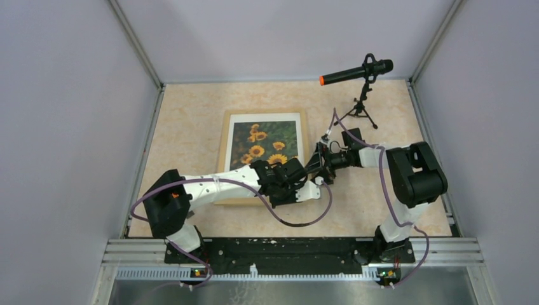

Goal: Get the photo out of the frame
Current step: Turn over the photo frame at the center of the board.

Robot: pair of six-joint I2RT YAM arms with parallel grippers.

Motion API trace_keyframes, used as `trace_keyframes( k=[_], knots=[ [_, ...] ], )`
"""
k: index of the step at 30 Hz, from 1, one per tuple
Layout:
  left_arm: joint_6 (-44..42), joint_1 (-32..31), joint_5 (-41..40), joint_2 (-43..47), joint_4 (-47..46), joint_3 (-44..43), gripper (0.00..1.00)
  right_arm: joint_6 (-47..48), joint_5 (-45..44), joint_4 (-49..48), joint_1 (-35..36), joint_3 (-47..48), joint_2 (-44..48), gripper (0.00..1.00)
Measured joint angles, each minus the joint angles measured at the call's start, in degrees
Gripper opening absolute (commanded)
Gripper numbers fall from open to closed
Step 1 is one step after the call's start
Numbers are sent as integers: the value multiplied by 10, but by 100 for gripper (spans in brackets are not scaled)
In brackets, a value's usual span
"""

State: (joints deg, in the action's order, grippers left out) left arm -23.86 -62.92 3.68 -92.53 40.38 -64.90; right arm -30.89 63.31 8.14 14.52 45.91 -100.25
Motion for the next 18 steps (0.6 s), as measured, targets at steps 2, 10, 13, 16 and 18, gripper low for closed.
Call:
trace_keyframes(
  k=[2,10,13,16,18],
  knots=[
    [0,0,4,5,0,0,0,-40,18,-49,4,-13,-4,78],
    [5,4,28,46,-2,5,4,-151,52,-164,12,-24,-26,46],
    [10,11,36,57,-2,5,18,-173,56,-185,12,-25,-26,37],
    [10,25,52,65,-2,5,53,-185,57,-198,12,-28,-26,30],
    [13,41,78,67,3,-5,66,-183,54,-193,12,-28,-24,23]
  ],
)
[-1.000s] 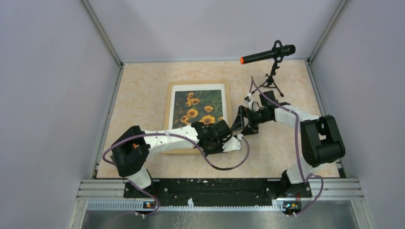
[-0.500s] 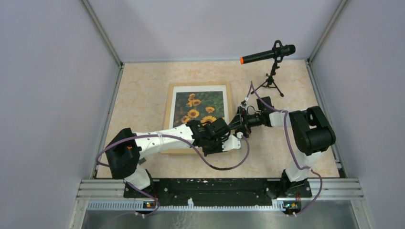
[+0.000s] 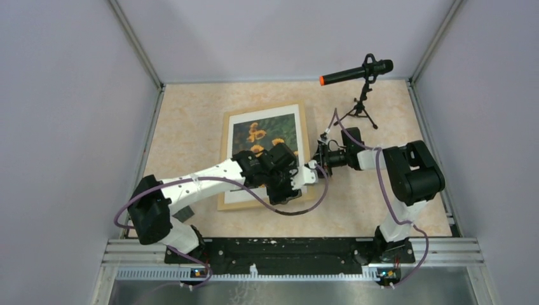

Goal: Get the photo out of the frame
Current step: Turn over the photo frame at the center of the board.

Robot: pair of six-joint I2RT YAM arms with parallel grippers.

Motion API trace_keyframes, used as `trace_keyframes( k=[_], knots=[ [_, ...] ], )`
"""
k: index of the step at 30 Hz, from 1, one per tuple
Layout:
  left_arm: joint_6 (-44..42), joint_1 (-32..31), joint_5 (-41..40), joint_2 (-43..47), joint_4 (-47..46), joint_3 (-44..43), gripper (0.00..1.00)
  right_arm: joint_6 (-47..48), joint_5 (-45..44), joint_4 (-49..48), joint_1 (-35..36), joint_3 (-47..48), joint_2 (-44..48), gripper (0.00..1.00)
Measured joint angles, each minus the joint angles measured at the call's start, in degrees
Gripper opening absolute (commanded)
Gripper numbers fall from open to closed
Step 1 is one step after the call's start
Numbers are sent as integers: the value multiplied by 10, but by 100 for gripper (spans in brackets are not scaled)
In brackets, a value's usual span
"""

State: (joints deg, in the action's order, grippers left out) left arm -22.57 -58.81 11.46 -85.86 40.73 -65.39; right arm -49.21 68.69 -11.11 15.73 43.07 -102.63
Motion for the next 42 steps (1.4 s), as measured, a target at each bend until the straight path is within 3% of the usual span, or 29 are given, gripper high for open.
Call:
trace_keyframes(
  k=[2,8,16,28,42],
  knots=[
    [6,21,33,5,5,-14,77,7,-8,14,-1,0,9,21],
    [39,136,97,49,13,-65,89,57,-28,87,-1,26,61,0],
    [120,337,137,50,18,-168,99,227,-98,363,-1,181,68,0],
    [227,542,169,27,18,-186,99,391,-217,676,13,421,59,0],
    [242,640,161,9,18,-202,99,558,-389,891,53,803,-49,0]
  ],
)
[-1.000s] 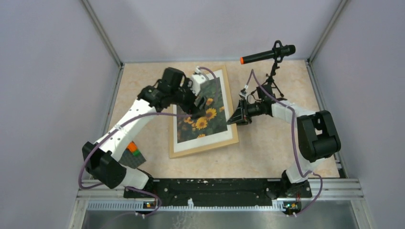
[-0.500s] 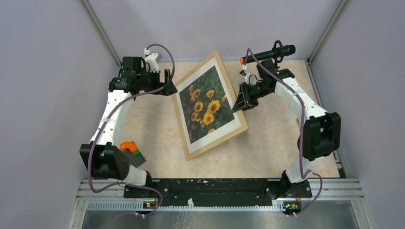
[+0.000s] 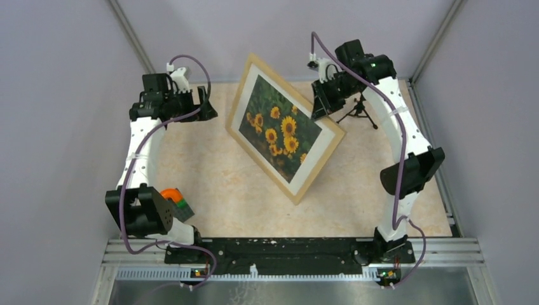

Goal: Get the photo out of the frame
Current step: Turn over the photo frame at the center of the board.

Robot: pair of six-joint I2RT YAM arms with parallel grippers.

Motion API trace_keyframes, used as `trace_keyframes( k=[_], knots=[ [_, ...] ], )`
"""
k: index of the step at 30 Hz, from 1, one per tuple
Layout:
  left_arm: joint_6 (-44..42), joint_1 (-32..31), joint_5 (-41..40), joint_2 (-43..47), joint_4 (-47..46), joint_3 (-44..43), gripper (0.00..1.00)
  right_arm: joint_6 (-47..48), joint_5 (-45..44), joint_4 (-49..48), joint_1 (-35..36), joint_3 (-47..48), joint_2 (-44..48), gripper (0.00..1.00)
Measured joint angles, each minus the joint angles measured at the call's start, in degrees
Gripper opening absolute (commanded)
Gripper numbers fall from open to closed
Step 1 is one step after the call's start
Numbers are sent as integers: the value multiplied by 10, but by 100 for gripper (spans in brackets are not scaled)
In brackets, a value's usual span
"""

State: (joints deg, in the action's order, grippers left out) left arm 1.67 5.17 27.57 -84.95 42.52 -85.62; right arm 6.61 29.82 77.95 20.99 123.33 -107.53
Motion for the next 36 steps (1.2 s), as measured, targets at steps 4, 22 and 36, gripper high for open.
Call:
trace_keyframes(
  k=[4,22,36],
  knots=[
    [14,24,1,-11,0,-9,99,55,-59,11,28,100,-14,0],
    [25,116,16,-64,1,-91,99,321,-306,-361,226,-343,247,0],
    [-11,123,10,-66,22,-88,99,476,-339,-672,349,-764,456,0]
  ],
)
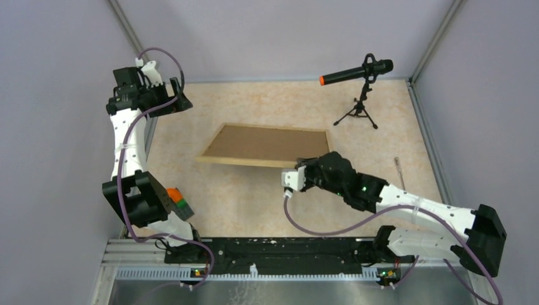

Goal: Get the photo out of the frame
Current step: Turn over the photo frame at the center of the board.

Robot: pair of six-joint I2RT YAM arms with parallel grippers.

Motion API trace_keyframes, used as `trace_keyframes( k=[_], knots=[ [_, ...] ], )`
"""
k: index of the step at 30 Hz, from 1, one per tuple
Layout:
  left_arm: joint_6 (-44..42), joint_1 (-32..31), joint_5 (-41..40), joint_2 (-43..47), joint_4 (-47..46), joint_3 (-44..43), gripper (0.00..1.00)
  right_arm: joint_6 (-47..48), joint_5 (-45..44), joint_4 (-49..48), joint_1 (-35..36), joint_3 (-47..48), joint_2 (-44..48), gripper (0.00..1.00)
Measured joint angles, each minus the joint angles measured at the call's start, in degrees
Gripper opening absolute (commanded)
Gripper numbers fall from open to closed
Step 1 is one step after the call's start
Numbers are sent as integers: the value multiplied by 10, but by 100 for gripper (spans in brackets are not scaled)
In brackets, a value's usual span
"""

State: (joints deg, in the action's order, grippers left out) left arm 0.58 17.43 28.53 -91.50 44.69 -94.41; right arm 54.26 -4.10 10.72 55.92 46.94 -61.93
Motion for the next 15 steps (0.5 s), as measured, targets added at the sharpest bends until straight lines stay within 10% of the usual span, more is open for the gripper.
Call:
trace_keyframes(
  k=[15],
  knots=[
    [-32,0,-28,33,4,69,99,113,-18,-363,37,-295,14,23]
  ],
)
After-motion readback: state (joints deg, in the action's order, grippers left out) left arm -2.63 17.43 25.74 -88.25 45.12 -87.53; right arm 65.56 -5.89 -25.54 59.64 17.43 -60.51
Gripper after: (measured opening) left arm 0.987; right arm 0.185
